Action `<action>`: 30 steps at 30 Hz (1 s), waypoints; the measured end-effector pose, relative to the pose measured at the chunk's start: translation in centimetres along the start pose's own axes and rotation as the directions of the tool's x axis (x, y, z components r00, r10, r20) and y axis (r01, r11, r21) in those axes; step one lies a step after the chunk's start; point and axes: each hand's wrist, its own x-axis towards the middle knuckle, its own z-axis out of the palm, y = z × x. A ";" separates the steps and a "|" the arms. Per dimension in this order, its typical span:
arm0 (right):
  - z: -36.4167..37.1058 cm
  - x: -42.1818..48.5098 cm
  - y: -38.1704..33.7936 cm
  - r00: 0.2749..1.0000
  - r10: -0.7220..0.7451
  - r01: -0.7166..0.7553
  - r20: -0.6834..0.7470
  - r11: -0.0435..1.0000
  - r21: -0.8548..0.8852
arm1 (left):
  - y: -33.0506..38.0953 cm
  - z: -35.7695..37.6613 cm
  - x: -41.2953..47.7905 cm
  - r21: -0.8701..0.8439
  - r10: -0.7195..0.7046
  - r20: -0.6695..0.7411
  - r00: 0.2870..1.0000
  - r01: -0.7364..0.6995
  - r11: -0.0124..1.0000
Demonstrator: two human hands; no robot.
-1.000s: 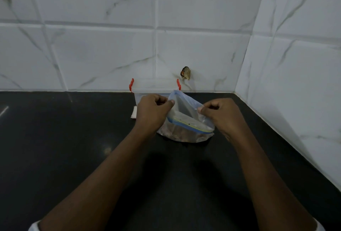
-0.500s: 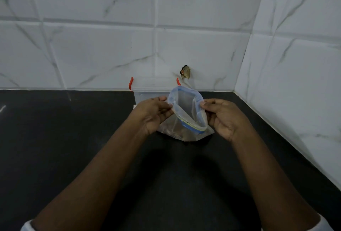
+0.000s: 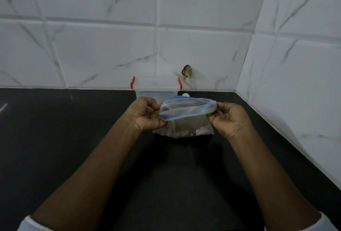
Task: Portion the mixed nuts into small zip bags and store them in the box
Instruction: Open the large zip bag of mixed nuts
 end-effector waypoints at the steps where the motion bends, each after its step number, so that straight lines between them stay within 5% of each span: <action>1: -0.1 0.1 -0.1 1.000 0.009 -0.009 -0.009 0.999 -0.034 | 0.2 -0.1 0.0 0.021 -0.003 0.004 1.000 0.003 1.000; 6: -0.1 0.2 -0.3 0.999 -0.008 0.000 -0.043 0.982 -0.190 | 1.1 -0.8 0.3 0.047 0.035 0.035 0.999 -0.036 0.998; 9: -0.4 0.2 -0.8 0.999 -0.030 0.033 0.015 0.953 -0.301 | 1.0 -0.5 0.0 0.245 0.125 0.080 0.989 -0.141 0.959; 13: -0.6 0.0 -1.4 0.980 -0.124 0.191 0.153 0.781 -0.594 | 0.6 0.1 0.5 0.486 0.351 0.070 0.934 -0.339 0.806; 16: -0.7 0.0 -1.7 0.967 -0.129 0.248 0.221 0.682 -0.688 | 1.0 -0.3 0.6 0.365 0.305 0.078 0.949 -0.311 0.877; 19: -0.7 -0.1 -2.0 0.982 -0.014 0.138 0.190 0.741 -0.657 | 1.2 -0.8 0.5 0.277 0.171 0.075 0.982 -0.185 0.943; 23: -0.5 0.2 -2.0 0.988 0.083 -0.015 0.131 0.891 -0.453 | 0.5 -0.6 0.7 0.433 0.169 0.087 0.982 -0.190 0.881; 26: -0.7 0.4 -2.4 0.989 0.062 -0.011 0.133 0.936 -0.353 | 0.8 -0.6 0.7 0.575 0.229 0.109 0.967 -0.249 0.779; 30: -1.0 0.6 -2.4 0.984 -0.002 0.069 0.180 0.927 -0.370 | 1.3 -1.1 0.6 0.560 0.204 0.129 0.970 -0.241 0.793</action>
